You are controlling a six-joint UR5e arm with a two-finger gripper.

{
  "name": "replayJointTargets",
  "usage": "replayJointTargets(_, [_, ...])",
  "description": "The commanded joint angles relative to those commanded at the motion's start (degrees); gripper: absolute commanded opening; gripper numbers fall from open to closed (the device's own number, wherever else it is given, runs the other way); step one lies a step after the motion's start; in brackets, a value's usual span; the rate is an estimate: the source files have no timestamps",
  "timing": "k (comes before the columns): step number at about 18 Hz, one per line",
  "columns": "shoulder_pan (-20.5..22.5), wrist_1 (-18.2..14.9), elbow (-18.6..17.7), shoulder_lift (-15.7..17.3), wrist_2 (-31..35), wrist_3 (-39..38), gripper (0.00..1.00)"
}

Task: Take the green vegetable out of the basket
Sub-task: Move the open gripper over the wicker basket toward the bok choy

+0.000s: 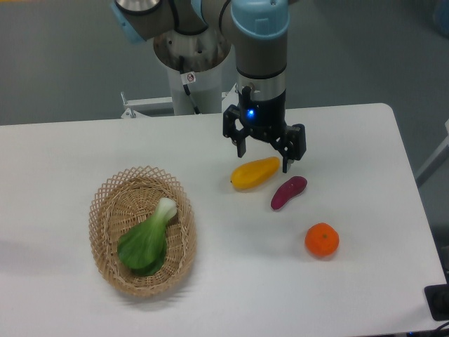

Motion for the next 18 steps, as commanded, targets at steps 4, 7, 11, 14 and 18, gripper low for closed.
replayJointTargets(4, [-0.09, -0.09, -0.09, -0.26, 0.00, -0.27, 1.00])
replayJointTargets(7, [-0.09, -0.18, -0.35, -0.18, -0.26, -0.35, 1.00])
replayJointTargets(11, [-0.18, -0.09, -0.88, -0.18, -1.41, -2.02, 1.00])
replayJointTargets(14, [-0.44, -0.09, -1.49, -0.61, -1.41, -2.98, 1.00])
replayJointTargets(18, [-1.75, 0.00, -1.76, -2.37, -1.32, -10.09, 1.00])
